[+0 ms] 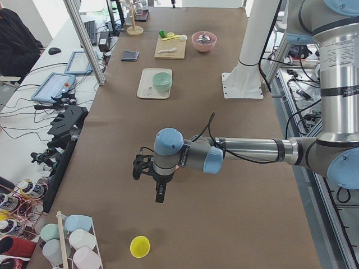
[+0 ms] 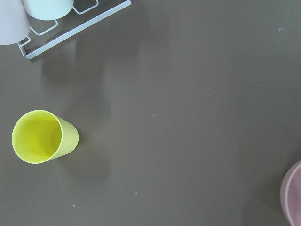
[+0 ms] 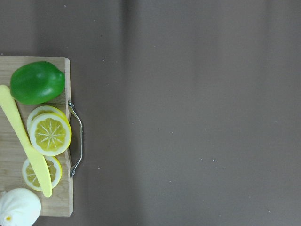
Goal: Stack pink bowl on green and place spoon
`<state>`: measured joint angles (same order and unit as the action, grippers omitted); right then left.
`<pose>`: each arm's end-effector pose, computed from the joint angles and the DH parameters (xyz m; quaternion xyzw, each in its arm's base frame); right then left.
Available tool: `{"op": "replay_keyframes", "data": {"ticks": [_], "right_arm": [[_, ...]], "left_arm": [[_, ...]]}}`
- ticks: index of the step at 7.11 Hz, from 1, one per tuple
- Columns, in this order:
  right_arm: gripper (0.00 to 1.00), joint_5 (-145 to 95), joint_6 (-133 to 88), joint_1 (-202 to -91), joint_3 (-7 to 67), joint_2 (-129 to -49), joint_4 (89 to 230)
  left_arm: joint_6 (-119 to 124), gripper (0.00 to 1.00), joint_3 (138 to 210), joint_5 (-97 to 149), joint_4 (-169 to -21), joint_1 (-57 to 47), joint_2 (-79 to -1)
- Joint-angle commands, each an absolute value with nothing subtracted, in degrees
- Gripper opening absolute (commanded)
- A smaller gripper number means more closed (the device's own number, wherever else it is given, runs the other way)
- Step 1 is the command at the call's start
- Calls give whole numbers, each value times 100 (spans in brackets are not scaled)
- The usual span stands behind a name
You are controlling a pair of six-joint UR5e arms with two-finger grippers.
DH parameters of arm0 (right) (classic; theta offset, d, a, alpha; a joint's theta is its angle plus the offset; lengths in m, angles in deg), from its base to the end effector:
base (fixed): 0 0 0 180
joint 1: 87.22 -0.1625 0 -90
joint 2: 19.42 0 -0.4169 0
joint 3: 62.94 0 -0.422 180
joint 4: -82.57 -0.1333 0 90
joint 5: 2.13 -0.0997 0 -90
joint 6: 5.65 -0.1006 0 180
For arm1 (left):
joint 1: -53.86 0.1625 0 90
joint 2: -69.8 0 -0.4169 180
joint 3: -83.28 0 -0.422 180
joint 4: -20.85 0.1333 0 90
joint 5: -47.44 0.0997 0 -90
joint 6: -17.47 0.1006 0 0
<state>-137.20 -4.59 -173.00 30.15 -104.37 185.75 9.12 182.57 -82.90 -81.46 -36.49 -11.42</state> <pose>0.0216 -0.5506 0.5976 -0.0512 -0.3816 -0.0257 0.9225 -0.0711 -0.4722 0.6234 0.0806 0.3491 -0.0324 0.9330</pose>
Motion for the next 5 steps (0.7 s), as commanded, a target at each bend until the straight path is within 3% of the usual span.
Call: {"op": "replay_keyframes", "data": {"ticks": [1,3,5], "right_arm": [[100,-13713,-459,-17300,3005,-10424,18575],[100,-13713,-468,-17300,3057,-10415,18575],[100,-13713,-477,-17300,3023,-10380,18575]], "left_arm": [[912,98,18260,-8290,-8146,-3649,-1142],[912,98,18295,-8552,-8111,-3649,-1202],[886,98,18121,-8615,-7990,-3274,-2086]]}}
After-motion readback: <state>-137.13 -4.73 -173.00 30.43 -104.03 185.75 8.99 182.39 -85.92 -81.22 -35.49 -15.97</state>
